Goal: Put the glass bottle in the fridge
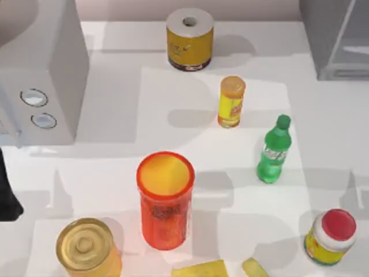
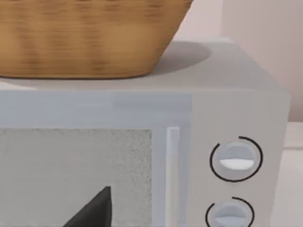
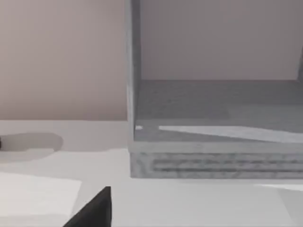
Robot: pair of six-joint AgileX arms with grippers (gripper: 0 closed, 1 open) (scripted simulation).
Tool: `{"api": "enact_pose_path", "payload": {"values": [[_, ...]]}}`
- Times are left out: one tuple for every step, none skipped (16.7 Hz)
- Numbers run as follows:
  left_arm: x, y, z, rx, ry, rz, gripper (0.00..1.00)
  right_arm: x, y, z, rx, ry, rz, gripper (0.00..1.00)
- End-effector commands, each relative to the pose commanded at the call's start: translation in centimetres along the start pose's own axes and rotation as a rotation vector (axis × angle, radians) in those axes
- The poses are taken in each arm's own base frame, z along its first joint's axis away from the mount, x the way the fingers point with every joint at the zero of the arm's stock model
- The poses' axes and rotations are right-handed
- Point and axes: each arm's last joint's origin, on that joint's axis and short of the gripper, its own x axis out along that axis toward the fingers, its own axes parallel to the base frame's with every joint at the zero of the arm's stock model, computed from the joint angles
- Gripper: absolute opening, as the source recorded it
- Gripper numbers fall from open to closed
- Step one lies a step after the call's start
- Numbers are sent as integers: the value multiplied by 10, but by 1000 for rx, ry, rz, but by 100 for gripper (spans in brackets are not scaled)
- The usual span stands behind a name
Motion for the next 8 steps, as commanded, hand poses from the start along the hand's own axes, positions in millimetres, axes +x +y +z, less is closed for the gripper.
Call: {"api": "enact_pose_path", "payload": {"values": [[0,0,0,0,0,0,100,0,0,0,0,0,0,100],[0,0,0,0,0,0,100,0,0,0,0,0,1,100],[0,0,0,0,0,0,100,0,0,2,-3,-5,9,100],[0,0,0,0,0,0,100,1,1,6,-10,-14,26,100],[0,0,0,0,0,0,100,2,2,11,-19,-26,48,100],[0,0,0,0,0,0,100,4,3,18,-32,-40,75,100],[0,0,0,0,0,0,100,8,4,25,-46,-56,105,100],[0,0,0,0,0,0,100,12,6,32,-62,-73,139,100]]}}
